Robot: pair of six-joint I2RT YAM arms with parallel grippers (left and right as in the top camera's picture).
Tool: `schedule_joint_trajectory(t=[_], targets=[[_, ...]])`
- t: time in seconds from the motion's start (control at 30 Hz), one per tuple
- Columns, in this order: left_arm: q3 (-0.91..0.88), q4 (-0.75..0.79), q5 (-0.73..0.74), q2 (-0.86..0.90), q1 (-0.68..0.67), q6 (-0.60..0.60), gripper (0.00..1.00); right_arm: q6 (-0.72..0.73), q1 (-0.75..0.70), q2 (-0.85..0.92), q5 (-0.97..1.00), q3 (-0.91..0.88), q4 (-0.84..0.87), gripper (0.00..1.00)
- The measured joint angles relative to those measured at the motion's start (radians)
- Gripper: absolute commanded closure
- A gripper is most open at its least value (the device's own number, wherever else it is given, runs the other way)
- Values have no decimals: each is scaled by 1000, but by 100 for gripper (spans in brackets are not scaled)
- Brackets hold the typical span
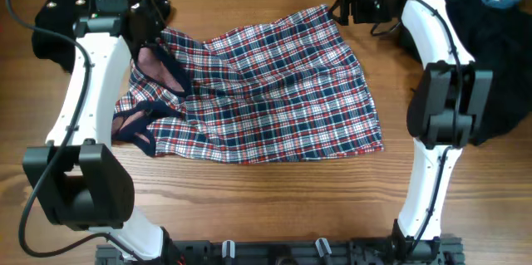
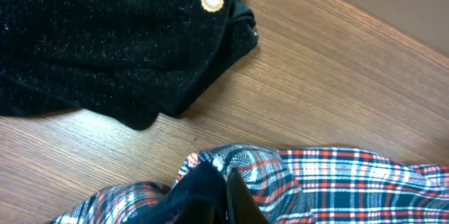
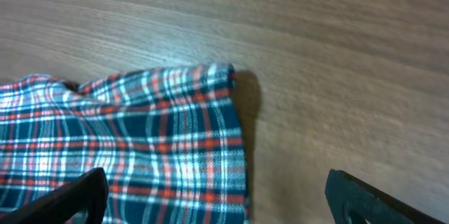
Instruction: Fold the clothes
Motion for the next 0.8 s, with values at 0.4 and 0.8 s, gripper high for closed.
schedule_joint_trajectory(t=[0.4, 0.8], targets=[[0, -13, 0, 0, 0, 0, 96, -4, 34, 93, -100, 0, 191, 0], [0, -19, 0, 0, 0, 0, 96, 4, 81, 116, -110, -1, 257, 0]])
